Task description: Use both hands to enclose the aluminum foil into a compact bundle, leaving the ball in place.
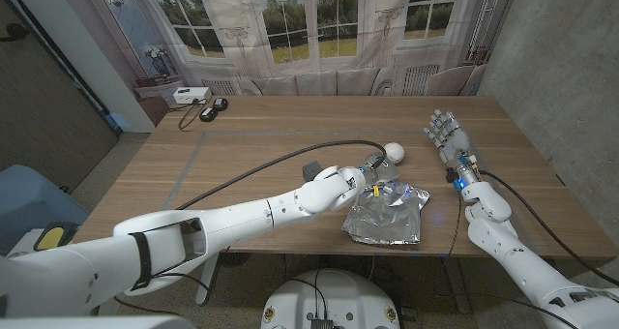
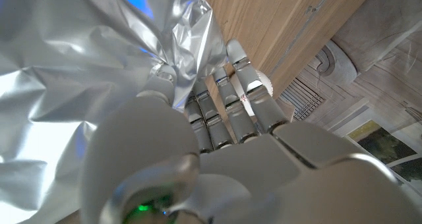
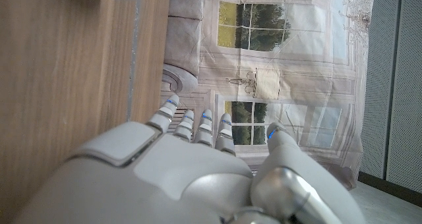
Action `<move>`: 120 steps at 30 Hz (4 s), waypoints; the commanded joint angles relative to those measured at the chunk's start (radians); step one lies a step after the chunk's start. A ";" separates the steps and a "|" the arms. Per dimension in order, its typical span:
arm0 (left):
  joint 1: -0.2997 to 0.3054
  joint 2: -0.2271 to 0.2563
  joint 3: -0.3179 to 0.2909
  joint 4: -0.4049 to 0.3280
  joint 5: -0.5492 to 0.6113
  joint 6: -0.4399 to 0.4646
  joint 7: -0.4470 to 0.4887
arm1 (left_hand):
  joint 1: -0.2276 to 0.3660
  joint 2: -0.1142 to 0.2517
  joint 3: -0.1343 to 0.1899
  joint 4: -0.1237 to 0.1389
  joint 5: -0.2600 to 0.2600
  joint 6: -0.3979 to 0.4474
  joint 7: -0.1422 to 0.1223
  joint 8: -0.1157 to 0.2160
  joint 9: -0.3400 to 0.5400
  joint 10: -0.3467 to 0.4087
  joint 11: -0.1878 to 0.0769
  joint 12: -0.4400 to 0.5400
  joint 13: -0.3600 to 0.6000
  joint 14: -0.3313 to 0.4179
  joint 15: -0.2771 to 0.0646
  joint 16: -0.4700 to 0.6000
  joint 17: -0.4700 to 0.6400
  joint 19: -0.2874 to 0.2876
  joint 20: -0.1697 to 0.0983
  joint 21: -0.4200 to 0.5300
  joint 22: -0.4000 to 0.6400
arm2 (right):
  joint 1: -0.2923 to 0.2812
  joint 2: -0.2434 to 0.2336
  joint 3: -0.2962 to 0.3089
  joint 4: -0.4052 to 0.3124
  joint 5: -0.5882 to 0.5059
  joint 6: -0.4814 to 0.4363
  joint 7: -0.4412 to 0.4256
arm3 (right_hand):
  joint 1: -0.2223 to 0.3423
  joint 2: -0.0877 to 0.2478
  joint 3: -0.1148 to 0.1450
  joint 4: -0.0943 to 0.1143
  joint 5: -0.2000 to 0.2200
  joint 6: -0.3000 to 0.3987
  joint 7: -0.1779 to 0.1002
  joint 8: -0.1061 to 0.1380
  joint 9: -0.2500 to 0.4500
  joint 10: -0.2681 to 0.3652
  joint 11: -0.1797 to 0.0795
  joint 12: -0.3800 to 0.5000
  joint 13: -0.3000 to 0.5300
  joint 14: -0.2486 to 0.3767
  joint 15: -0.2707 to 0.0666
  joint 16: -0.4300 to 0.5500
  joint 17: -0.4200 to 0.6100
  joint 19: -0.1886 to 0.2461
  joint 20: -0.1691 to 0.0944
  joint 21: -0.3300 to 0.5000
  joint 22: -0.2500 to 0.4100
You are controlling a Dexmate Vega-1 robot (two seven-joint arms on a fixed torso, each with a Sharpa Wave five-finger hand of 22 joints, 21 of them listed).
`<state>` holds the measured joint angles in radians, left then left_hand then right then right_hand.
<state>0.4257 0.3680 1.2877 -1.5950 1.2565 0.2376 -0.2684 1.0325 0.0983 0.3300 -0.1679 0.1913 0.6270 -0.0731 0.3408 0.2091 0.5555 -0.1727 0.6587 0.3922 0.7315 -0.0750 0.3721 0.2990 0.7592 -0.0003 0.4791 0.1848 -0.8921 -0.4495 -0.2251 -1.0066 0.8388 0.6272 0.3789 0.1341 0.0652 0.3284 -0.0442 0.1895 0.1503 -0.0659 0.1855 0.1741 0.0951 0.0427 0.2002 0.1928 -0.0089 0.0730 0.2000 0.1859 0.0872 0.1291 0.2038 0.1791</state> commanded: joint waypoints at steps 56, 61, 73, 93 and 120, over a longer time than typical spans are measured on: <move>0.301 0.083 -0.415 -0.437 0.486 0.111 -0.572 | 0.033 0.004 0.012 0.007 0.008 0.010 -0.003 -0.014 0.003 -0.015 -0.002 -0.002 0.013 0.000 -0.139 -0.014 0.038 -0.032 0.008 0.000 0.006 | 0.068 0.005 -0.102 -0.092 -0.111 -0.013 -0.026 | -0.002 0.000 -0.001 -0.009 0.007 0.011 -0.004 0.003 0.006 0.013 0.002 0.003 0.004 0.003 -0.005 0.000 0.003 0.005 -0.001 0.002 0.003; 0.313 0.082 -0.428 -0.434 0.516 0.117 -0.594 | 0.034 0.005 0.014 0.007 0.009 0.010 -0.003 -0.015 0.003 -0.016 -0.002 -0.002 0.014 -0.001 -0.141 -0.017 0.040 -0.034 0.009 0.000 0.006 | 0.075 0.002 -0.119 -0.099 -0.135 0.002 -0.021 | -0.002 0.000 -0.001 -0.010 0.007 0.011 -0.005 0.003 0.006 0.014 0.004 0.003 0.004 0.003 -0.005 0.000 0.003 0.005 -0.001 0.002 0.003; 0.333 0.070 -0.465 -0.417 0.583 0.134 -0.681 | 0.035 0.008 0.016 0.009 0.011 0.010 -0.003 -0.018 0.003 -0.016 -0.005 -0.001 0.017 0.002 -0.142 -0.021 0.043 -0.038 0.009 0.000 0.006 | 0.092 -0.002 -0.145 -0.124 -0.157 0.007 -0.012 | -0.001 0.000 -0.001 -0.012 0.007 0.012 -0.005 0.003 0.006 0.015 0.004 0.003 0.004 0.003 -0.005 -0.001 0.003 0.004 -0.002 0.002 0.003; 0.338 0.065 -0.491 -0.337 0.601 0.170 -0.660 | 0.012 0.014 0.017 0.024 0.012 0.012 -0.006 -0.023 0.004 -0.014 -0.003 0.000 0.021 0.007 -0.138 -0.039 0.042 -0.041 0.009 0.002 0.006 | 0.123 0.009 -0.162 -0.085 -0.161 -0.002 -0.002 | -0.002 -0.001 -0.001 -0.014 0.007 0.013 -0.005 0.003 0.006 0.017 0.004 0.003 0.004 0.003 -0.005 -0.001 0.003 0.007 -0.002 0.003 0.003; 0.312 0.104 -0.434 -0.236 0.545 0.217 -0.459 | -0.103 -0.021 -0.005 0.048 -0.010 -0.212 -0.027 -0.140 -0.004 -0.147 0.004 -0.080 -0.008 -0.095 -0.115 -0.149 0.006 -0.073 0.036 -0.010 0.004 | 0.129 0.024 -0.168 -0.077 -0.178 -0.007 -0.046 | -0.004 -0.002 -0.003 -0.016 0.007 0.015 -0.004 0.003 0.006 0.016 0.005 0.002 0.004 0.005 -0.004 -0.001 0.003 0.006 0.000 0.002 0.003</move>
<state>0.7569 0.4561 0.8374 -1.8542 1.8223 0.4526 -0.7423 0.9508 0.0826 0.3277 -0.1253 0.1848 0.4671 -0.0955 0.2250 0.2068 0.4510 -0.1678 0.6080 0.3947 0.6638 -0.0648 0.2433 0.3148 0.7013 0.0285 0.4783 0.1861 -0.7704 -0.4366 -0.3879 -1.0943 0.6691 0.6210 0.3483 0.1342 0.0652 0.3228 -0.0556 0.1895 0.1537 -0.0696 0.1855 0.1741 0.1006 0.0482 0.2002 0.1928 -0.0092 0.0728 0.2000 0.1863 0.0906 0.1257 0.2038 0.1791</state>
